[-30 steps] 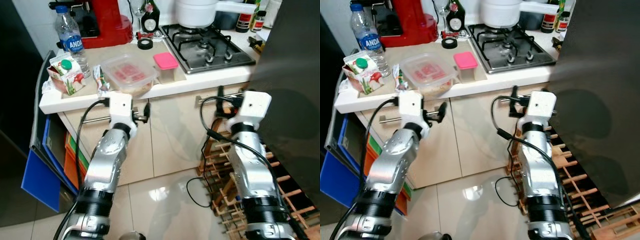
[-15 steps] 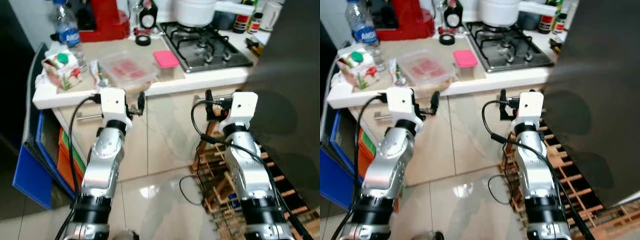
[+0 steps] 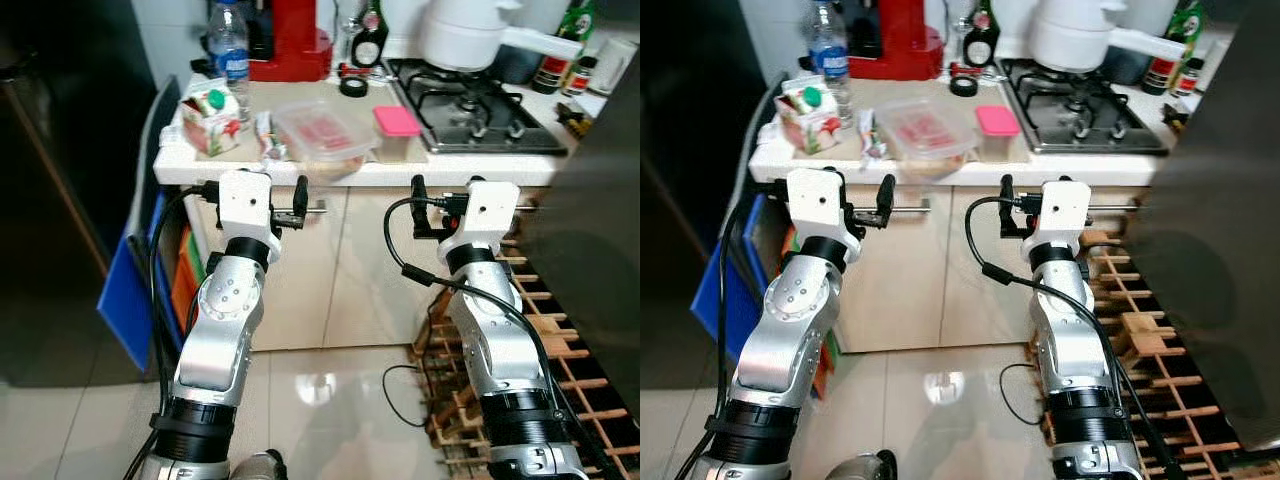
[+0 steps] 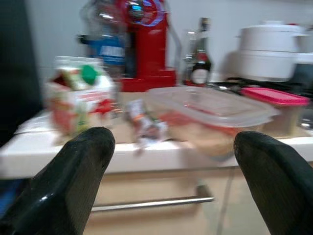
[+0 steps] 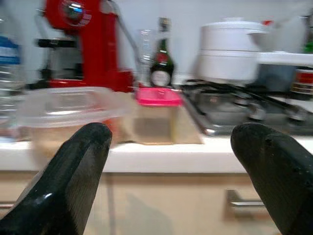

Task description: Restocking fridge

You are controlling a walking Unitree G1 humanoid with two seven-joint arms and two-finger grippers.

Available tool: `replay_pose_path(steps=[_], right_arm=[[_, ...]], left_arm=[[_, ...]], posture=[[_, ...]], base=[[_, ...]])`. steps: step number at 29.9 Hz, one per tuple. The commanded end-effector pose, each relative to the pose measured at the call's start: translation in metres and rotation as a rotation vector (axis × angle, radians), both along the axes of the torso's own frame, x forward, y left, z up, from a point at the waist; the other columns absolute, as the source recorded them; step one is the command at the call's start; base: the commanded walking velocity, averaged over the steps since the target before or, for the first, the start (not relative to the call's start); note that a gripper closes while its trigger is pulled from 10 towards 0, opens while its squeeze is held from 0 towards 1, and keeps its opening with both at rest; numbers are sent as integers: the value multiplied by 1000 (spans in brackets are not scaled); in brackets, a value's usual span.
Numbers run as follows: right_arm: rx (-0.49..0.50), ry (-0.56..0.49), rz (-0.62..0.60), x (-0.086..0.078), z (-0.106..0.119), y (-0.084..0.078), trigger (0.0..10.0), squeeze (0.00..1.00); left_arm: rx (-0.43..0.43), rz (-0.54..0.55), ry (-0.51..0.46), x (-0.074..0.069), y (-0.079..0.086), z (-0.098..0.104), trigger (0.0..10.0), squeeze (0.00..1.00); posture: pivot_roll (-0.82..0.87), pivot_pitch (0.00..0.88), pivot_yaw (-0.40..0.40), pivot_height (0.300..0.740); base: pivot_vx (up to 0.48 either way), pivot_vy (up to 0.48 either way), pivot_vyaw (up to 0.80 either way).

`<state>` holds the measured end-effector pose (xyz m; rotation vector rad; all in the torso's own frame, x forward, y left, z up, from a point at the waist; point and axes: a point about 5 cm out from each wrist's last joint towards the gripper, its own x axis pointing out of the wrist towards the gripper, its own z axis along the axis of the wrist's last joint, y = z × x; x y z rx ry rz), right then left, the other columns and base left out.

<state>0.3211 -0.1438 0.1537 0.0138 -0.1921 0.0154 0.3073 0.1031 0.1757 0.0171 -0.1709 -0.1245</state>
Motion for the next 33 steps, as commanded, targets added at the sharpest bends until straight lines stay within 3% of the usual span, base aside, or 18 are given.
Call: replay_pose_path(steps=[1,8,16,27,33], right_arm=[[8,-7,-11,1,2,-3,10000,43],[-2,-1,-9,1,0,-1,10000,31],[-37,-21,-71,1,2,-6,10000,27],[-25,-91,-135,-5,13,-15,10000,39],[-41,-222,-142,-11,38,-9,10000,43]], left_arm=[[5,15,11,0,-1,-1,10000,0],[17,30,17,2,4,-1,10000,0],[32,-51,-31,2,0,8,10000,0],[-22,-69,-152,-12,-3,30,10000,0],[24,-158,-253,-17,-16,45,10000,0]], posture=[[-17,0,-16,740],[-15,0,-13,740],[-16,0,-11,740],[-7,0,-17,740],[0,0,-23,740]], base=[[330,-345,0],[47,-49,0],[30,0,0],[462,0,0],[474,0,0]])
